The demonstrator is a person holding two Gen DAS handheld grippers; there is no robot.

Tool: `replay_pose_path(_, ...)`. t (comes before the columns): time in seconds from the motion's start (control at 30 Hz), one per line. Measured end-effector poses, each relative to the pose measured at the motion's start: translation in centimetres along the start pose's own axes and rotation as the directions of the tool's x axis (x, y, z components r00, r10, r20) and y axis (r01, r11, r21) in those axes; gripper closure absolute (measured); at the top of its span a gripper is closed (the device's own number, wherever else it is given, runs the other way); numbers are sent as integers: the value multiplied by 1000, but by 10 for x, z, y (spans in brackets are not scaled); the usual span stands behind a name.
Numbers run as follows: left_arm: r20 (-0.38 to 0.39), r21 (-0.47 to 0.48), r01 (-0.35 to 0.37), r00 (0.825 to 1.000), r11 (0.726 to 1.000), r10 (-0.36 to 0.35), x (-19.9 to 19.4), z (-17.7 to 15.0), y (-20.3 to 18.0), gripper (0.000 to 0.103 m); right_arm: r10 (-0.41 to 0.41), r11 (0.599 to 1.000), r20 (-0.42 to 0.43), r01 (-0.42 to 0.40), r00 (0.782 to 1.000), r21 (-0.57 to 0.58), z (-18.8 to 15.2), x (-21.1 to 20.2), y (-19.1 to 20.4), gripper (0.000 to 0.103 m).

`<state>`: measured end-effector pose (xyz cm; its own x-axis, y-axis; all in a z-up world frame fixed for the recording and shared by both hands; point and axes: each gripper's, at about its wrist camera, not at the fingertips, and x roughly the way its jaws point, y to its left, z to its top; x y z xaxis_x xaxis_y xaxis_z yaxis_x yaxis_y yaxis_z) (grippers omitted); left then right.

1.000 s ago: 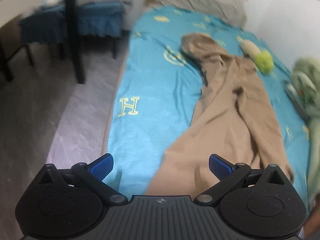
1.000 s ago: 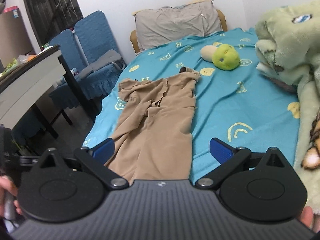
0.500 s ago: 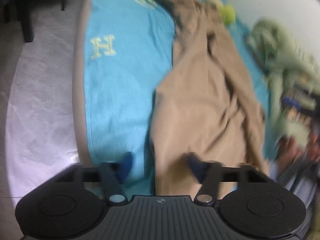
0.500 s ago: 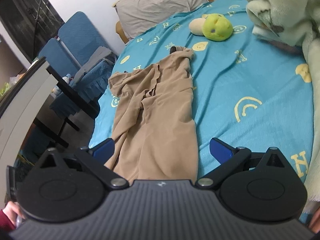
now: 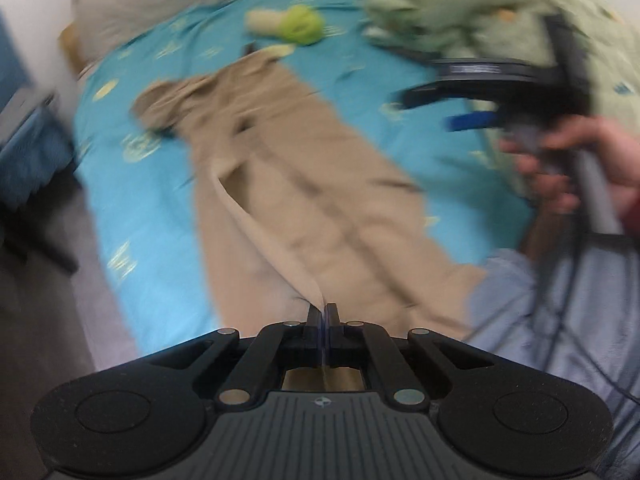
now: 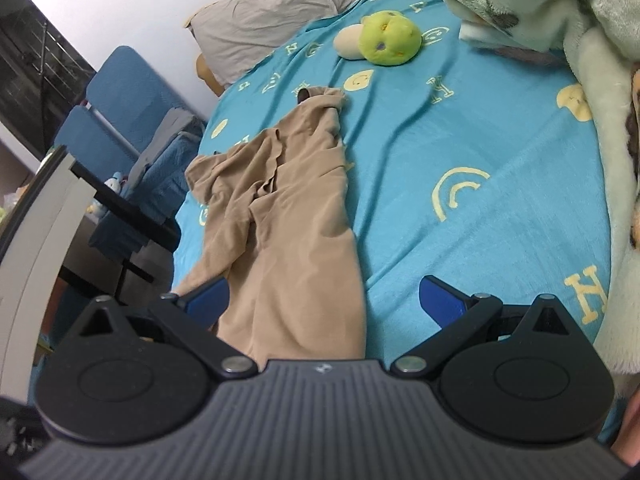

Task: Fold clothes

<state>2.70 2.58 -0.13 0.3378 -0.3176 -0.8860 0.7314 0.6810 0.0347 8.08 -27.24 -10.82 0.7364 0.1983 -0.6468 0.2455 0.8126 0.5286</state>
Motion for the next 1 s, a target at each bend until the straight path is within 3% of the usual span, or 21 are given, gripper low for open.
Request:
replay_pose_path(0.17,-67,25,44,997,999,-42,53,-3,-48,98,47,999,-53,-48,997,-14,-7,6,-3,1)
replay_pose_path(0.27,-100,-80,95,990,992,-102,67,-11,-38,83,53,999,-99,-54,994,-3,-15,5,-8,1)
replay_pose_path(0.37,13,-233,130,991,964,-131,50,-17,-5,56,57,997,-129,-50,990,57,-23,2,-13,1)
replay_pose_path(0.43,123,-366,135,988,921,-96,36,-26,26,17,70,995,-153,-57,986,87,-28,2,-14,1)
replay_pose_path(0.5,183,-501,114,983,858,-24,34,-37,58,8,75,994,-187,-58,979,97,-33,7,-13,1)
replay_pose_path(0.57,127,-649,71,992,758,17,47,-49,87,8,76,995,-235,-60,969,76,-40,13,-7,1)
replay_pose_path(0.6,96,-715,70,995,695,-2,55,-54,101,8,75,996,-260,-61,963,60,-44,16,-3,1)
replay_pose_path(0.67,85,-768,86,996,635,-32,66,-58,112,7,62,998,-304,-58,951,21,-52,22,4,1)
replay_pose_path(0.77,36,-757,66,998,650,-59,82,-50,111,3,15,999,-347,-30,938,-38,-65,30,13,1)
replay_pose_path(0.9,-67,-685,102,977,721,-202,106,-39,93,4,1,997,-412,-33,911,-72,-86,38,22,0)
replay_pose_path(0.97,-100,-647,105,970,756,-221,108,-35,83,6,-23,989,-424,-41,906,-141,-94,37,33,0)
replay_pose_path(1.0,-117,-626,96,970,774,-215,108,-33,78,14,-23,985,-443,-55,896,-163,-99,37,38,0)
